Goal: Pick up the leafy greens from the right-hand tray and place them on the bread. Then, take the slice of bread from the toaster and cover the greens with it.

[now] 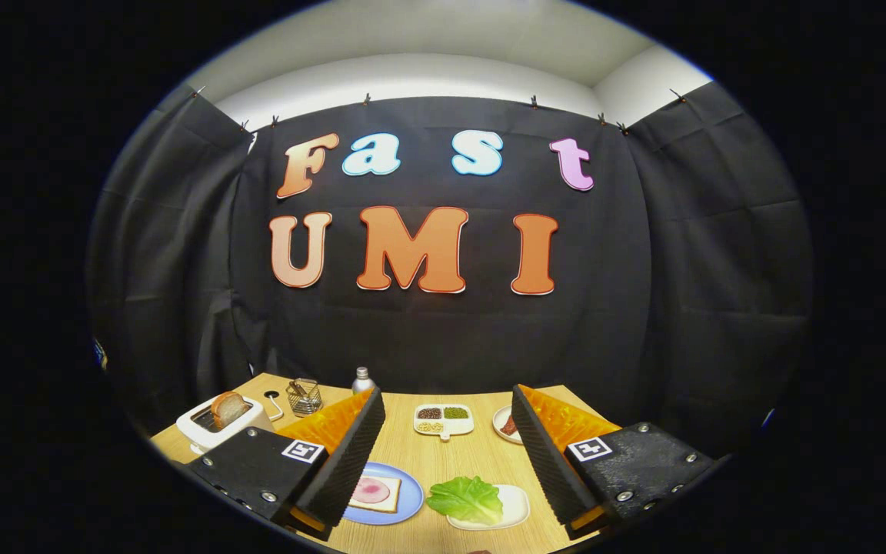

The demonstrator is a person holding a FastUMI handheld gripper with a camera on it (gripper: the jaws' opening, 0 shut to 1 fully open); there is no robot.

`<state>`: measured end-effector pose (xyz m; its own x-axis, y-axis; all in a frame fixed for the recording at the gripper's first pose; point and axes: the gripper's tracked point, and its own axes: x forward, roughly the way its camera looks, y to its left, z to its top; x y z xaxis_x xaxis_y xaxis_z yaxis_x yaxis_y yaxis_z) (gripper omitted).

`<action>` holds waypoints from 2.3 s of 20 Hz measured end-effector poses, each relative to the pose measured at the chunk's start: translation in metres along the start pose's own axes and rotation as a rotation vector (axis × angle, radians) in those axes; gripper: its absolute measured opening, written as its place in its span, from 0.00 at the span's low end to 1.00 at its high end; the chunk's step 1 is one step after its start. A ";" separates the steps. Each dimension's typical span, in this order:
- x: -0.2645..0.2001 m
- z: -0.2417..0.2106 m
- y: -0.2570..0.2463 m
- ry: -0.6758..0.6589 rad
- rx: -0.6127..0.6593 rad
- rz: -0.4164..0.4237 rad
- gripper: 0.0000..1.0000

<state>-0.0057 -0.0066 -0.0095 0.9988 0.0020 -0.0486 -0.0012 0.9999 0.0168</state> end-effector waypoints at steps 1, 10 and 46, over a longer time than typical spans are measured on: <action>-0.001 0.000 -0.002 0.000 0.004 -0.003 0.99; -0.006 -0.014 -0.010 0.019 0.010 -0.029 0.99; 0.076 -0.327 -0.034 0.624 -0.092 0.044 0.99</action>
<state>0.0539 -0.0349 -0.3407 0.7815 0.0245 -0.6234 -0.0733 0.9959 -0.0528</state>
